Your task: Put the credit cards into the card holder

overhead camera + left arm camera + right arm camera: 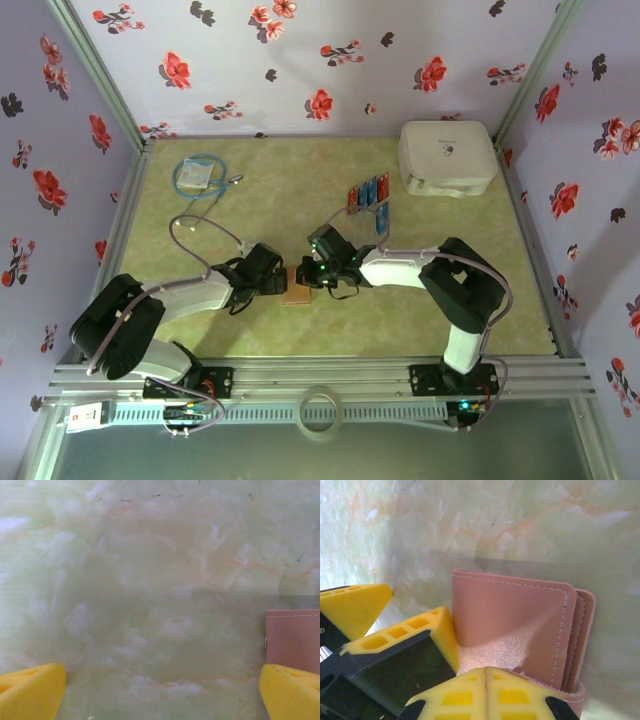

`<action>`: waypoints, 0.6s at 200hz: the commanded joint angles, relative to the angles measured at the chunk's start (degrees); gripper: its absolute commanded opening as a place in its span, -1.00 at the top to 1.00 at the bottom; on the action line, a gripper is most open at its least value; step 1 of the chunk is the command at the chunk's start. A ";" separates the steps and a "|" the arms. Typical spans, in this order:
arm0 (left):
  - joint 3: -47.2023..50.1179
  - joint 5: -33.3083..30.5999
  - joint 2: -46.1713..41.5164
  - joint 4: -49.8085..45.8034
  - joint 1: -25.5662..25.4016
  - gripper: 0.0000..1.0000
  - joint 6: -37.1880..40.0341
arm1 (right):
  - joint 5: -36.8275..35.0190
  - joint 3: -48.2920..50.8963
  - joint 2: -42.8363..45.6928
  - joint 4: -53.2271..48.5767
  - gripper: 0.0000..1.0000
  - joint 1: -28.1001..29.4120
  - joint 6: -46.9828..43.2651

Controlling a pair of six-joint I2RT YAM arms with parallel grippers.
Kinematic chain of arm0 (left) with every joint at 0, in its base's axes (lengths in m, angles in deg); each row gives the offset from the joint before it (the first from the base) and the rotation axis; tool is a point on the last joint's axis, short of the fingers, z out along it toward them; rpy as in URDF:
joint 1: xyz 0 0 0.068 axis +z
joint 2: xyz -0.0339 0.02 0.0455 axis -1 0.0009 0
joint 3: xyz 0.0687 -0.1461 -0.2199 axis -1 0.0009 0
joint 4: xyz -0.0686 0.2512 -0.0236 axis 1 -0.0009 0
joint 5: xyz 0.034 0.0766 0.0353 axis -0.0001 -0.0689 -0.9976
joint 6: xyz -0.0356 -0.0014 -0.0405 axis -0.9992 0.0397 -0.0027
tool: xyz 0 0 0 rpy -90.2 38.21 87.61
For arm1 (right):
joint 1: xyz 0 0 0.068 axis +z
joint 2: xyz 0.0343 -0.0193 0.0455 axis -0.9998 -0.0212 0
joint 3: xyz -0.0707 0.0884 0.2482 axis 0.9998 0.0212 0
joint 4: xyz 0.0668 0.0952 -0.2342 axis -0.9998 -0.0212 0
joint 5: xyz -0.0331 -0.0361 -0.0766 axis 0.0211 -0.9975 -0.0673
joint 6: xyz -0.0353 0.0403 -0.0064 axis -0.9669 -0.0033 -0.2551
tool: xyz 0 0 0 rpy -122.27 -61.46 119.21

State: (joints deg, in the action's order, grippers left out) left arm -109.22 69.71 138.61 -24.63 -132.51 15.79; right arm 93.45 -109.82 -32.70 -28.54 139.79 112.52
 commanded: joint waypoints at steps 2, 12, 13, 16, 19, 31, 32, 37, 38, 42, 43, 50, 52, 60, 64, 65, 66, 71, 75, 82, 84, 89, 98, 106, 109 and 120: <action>1.22 1.09 2.63 0.49 -0.24 -0.99 0.14 | 1.20 -0.84 -0.64 1.21 1.00 0.73 -1.10; 1.16 1.09 2.53 0.40 -0.24 -0.99 0.17 | 1.18 -0.57 -1.01 1.21 1.00 0.76 -0.94; 1.16 1.05 2.53 0.44 -0.24 -0.99 0.20 | 1.17 -0.54 -1.06 1.21 1.00 0.76 -0.93; 1.23 1.02 2.53 0.41 -0.28 -0.99 0.15 | 1.16 -0.43 -1.10 1.21 1.00 0.76 -0.93; 1.22 1.08 2.39 0.40 -0.24 -0.99 0.13 | 1.13 -0.35 -1.15 1.26 1.00 0.79 -0.86; 1.17 0.98 2.35 0.31 -0.27 -0.99 0.20 | 0.95 0.41 -1.28 1.48 1.00 0.82 -0.67; 1.17 1.00 2.22 0.31 -0.30 -0.99 0.21 | 0.97 0.52 -1.28 1.52 1.00 0.84 -0.67; 1.23 0.99 2.26 0.30 -0.32 -0.99 0.21 | 0.87 0.79 -1.39 1.64 1.00 0.80 -0.51; 1.19 1.00 2.26 0.26 -0.32 -0.99 0.21 | 0.84 0.88 -1.38 1.60 1.00 0.83 -0.50; 1.24 1.01 2.24 0.26 -0.32 -0.99 0.21 | 0.75 1.16 -1.37 1.65 1.00 0.80 -0.37; 1.19 0.97 2.25 0.24 -0.32 -0.99 0.21 | 0.78 1.29 -1.37 1.70 1.00 0.78 -0.38; 1.18 0.96 2.14 0.22 -0.36 -0.99 0.16 | 0.61 1.65 -1.45 1.89 1.00 0.84 -0.29; 1.22 0.94 2.15 0.22 -0.35 -0.99 0.18 | 0.51 1.98 -1.49 1.98 1.00 0.78 -0.31; 1.08 1.00 2.10 0.14 -0.33 -0.99 0.17 | 0.38 2.46 -1.54 2.24 1.00 0.77 -0.16; 1.14 0.96 2.09 0.14 -0.32 -0.99 0.13 | 0.25 2.83 -1.63 2.42 1.00 0.79 -0.07; 1.10 0.94 2.09 0.14 -0.32 -0.99 0.13 | 0.22 2.87 -1.63 2.43 1.00 0.82 -0.06; 1.08 0.98 2.09 0.14 -0.32 -0.99 0.17 | 0.22 2.87 -1.63 2.43 1.00 0.82 -0.06; 1.07 1.00 2.01 0.09 -0.32 -0.99 0.21 | 0.16 3.19 -1.72 2.55 1.00 0.78 0.03; 1.04 1.01 2.01 0.01 -0.37 -0.99 0.18 | 0.05 3.48 -1.88 2.69 1.00 0.83 0.04; 1.02 0.96 1.92 -0.03 -0.32 -0.99 0.15 | -0.20 3.97 -2.12 2.87 1.00 0.77 0.12; 0.99 0.93 1.98 -0.04 -0.32 -0.99 0.20 | -0.30 4.10 -2.19 2.95 1.00 0.77 0.13; 0.98 0.93 1.85 -0.04 -0.32 -0.99 0.22 | -0.40 4.39 -2.26 3.13 1.00 0.76 0.26; 0.98 0.99 1.83 -0.09 -0.33 -0.99 0.20 | -0.54 4.87 -2.62 3.47 1.00 0.73 0.44; 0.92 0.97 1.78 -0.13 -0.38 -0.99 0.16 | -0.63 5.27 -2.97 3.67 1.00 0.74 0.55; 0.92 0.96 1.79 -0.10 -0.36 -0.99 0.15 | -0.69 5.34 -3.06 3.72 1.00 0.75 0.61; 0.97 0.99 1.74 -0.21 -0.41 -0.99 0.17 | -0.94 5.54 -3.45 3.92 1.00 0.59 0.91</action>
State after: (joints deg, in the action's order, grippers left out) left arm -109.22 69.64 138.64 -24.65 -132.54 15.79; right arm 93.52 -106.43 -33.18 -23.03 140.12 112.60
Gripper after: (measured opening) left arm 0.996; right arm 0.045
